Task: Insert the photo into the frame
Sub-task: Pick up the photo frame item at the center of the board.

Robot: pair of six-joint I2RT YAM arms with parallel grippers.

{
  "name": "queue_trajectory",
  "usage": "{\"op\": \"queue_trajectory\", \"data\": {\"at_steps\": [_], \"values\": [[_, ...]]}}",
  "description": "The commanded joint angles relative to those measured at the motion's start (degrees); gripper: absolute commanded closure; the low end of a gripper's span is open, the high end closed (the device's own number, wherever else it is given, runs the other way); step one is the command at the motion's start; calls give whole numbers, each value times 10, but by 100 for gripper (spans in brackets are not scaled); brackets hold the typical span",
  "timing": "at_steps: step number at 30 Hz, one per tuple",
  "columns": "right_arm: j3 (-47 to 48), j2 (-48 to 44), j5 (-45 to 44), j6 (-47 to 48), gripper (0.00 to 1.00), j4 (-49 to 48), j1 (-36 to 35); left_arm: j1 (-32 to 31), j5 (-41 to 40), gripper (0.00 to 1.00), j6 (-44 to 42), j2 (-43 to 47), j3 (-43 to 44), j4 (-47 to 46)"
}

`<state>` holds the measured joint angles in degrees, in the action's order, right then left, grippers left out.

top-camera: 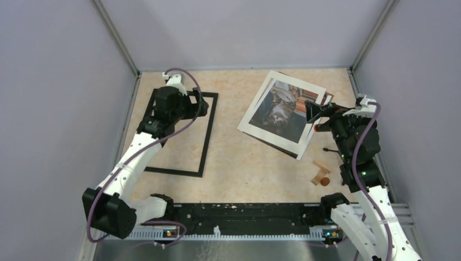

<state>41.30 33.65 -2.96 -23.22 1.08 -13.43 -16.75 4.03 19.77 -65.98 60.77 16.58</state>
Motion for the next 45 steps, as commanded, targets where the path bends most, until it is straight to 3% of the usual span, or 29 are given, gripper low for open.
{"op": "queue_trajectory", "data": {"at_steps": [1, 5, 14, 23, 28, 31, 33, 37, 39, 45], "values": [[28, 3, -2, -17, 1, -29, 2, -16, -211, 2, 114, -37, 14, 133], [29, 8, 20, -21, 1, -34, 2, -27, -247, 2, 197, -72, -31, 168], [59, 53, 61, -40, 1, 16, 2, -26, -67, 2, 261, -137, -147, 78], [69, 96, 113, -57, 1, 36, 2, -31, 114, 3, 289, -196, -201, -41], [107, 145, 123, -34, 1, 96, 2, -34, 175, 2, 290, -180, -220, -119], [143, 189, 138, -17, 1, 160, 1, -34, 143, 2, 275, -162, -203, -96], [161, 218, 144, 3, 1, 199, -18, -34, 102, 2, 258, -142, -193, -76], [189, 283, 50, 39, 1, 269, -163, -34, 76, 2, 215, -96, -180, -87], [169, 300, 47, 25, 1, 261, -208, -37, 114, 2, 193, -91, -170, -134], [68, 303, 33, -108, 5, 223, -216, -47, 298, 2, 222, -201, -94, -251]]}}
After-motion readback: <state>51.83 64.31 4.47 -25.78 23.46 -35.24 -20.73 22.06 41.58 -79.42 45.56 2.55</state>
